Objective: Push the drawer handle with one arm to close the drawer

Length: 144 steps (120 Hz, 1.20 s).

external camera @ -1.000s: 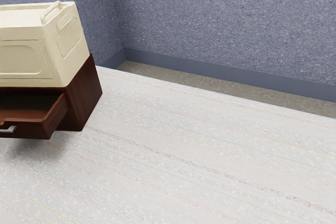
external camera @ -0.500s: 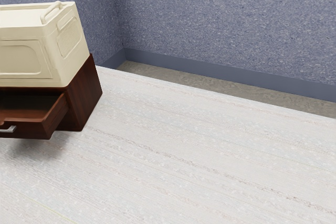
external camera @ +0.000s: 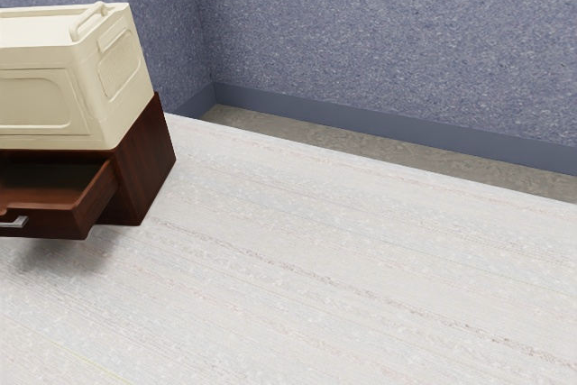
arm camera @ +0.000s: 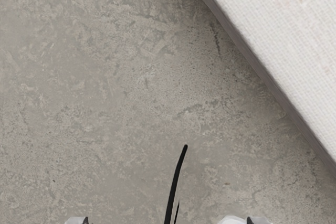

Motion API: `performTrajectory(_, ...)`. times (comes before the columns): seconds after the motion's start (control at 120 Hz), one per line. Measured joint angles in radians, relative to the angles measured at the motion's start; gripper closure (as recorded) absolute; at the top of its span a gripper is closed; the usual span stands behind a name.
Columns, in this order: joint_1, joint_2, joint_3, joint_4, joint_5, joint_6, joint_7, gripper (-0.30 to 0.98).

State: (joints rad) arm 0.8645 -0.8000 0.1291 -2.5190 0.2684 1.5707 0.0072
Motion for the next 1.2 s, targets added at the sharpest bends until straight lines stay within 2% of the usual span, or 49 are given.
performTrajectory(0.142, 0.008, 0.083, 0.004, 0.003, 0.016, 0.142, 0.043, 0.60)
performTrajectory(0.333, -0.021, 0.121, -0.007, 0.014, 0.029, 0.278, 0.109, 0.72)
performTrajectory(0.767, -0.051, 0.269, -0.019, 0.055, 0.024, 0.434, 0.199, 0.78)
performTrajectory(1.2, -0.075, 0.276, -0.077, 0.049, -0.002, 0.447, 0.239, 0.78)
